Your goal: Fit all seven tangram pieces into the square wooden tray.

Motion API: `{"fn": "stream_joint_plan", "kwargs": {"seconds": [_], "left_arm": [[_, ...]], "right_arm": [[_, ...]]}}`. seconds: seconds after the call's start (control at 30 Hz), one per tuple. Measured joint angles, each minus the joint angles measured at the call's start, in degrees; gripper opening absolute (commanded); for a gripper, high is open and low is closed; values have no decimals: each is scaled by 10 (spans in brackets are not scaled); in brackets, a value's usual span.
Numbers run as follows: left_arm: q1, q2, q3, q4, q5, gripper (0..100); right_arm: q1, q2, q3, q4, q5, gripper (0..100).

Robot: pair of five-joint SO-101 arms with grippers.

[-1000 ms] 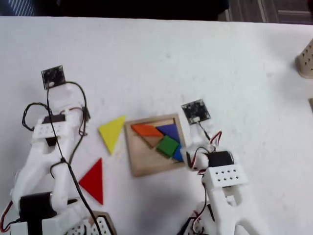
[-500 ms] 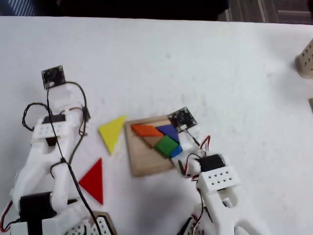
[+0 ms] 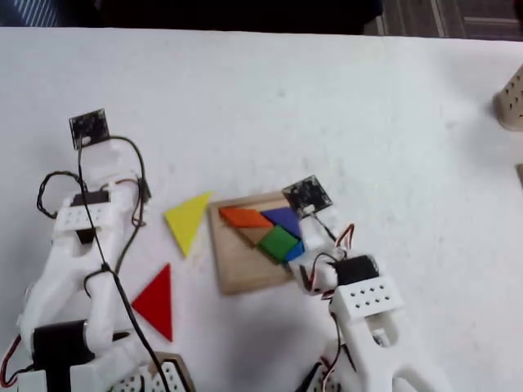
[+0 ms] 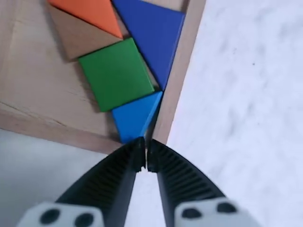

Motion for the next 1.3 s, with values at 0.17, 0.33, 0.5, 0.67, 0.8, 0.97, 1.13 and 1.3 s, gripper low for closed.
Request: {"fn": "stream_joint_plan", "kwargs": {"seconds": [0.17,0.33,0.5,0.67,0.8,0.97,1.13,1.3], "left_arm": [[0,0,0,0,0,23],[0,5,-1,-11,0,23],[0,61,-38,-11,0,23],[0,90,-71,10,0,23],[0,91,-72,12,0,23],[0,91,-72,15,0,23],[0,91,-72,18,0,23],[0,91,-72,18,0,23]], "right_arm": [[-63,0,-17,33,1,21],[-99,0,-15,29,1,21],[-95,0,4,-6,1,21],[-80,0,10,-22,2,21],[-76,0,19,-40,2,21],[-76,0,27,-42,2,21],[-63,0,27,-42,2,21],[-44,0,27,-42,2,21]]}}
